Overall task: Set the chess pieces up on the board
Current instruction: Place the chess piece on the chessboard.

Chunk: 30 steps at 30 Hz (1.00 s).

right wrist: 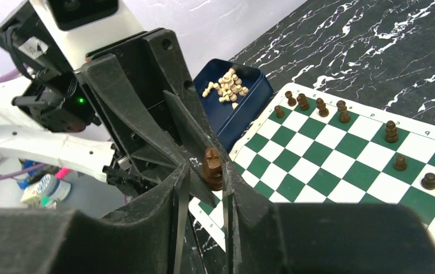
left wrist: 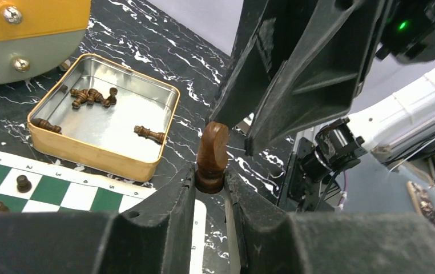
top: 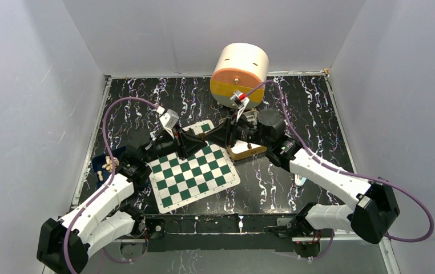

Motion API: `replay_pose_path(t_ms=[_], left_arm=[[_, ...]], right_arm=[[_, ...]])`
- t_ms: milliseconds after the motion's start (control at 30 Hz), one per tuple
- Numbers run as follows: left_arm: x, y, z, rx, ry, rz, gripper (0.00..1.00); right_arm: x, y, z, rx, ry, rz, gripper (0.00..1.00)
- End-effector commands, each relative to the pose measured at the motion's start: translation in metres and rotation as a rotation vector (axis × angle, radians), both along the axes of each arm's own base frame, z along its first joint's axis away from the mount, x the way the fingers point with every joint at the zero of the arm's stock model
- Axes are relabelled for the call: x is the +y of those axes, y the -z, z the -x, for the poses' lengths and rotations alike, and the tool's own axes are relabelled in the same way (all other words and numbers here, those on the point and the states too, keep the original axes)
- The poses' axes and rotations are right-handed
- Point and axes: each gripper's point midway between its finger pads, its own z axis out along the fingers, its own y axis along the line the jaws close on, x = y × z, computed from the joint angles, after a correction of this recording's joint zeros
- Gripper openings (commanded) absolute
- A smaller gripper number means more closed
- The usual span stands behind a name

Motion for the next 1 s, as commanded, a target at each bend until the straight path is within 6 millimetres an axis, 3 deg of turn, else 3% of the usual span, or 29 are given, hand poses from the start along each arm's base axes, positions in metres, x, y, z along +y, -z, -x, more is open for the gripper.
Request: replay_pose_path(t_ms=[0,233,533,633,800,867,967], left_arm=[[0.001,-0.014,0.009,-0.106,0.065,-0.066,0.16],[-0.003,-0.014,0.023,-0.116,0.154,-0.062,0.15],[-0.005,-0.013,0.029,-0.119,0.187,-0.051,0.14],[-0.005,-0.012,0.029,-0.117,0.191,-0.053,0.13],[-0.003,-0.007,0.026,-0.108,0.171,-0.074,0.15],[0.000,-0.001,0.019,-0.098,0.128,-0.102,0.24],[0.009,0.013,0.008,-0.075,0.042,-0.164,0.46]], right_arm=[[-0.005,-0.047,0.011,-0.170,-0.077,0.005,0.38],[-0.004,-0.046,0.016,-0.163,-0.161,0.057,0.47],[0.001,-0.032,0.023,-0.086,-0.265,0.096,0.50],[0.002,-0.028,0.024,-0.072,-0.289,0.101,0.43],[0.002,-0.027,0.024,-0.086,-0.286,0.092,0.19],[0.002,-0.025,0.022,-0.093,-0.273,0.094,0.11],[0.001,-0.022,0.013,-0.113,-0.224,0.107,0.08]])
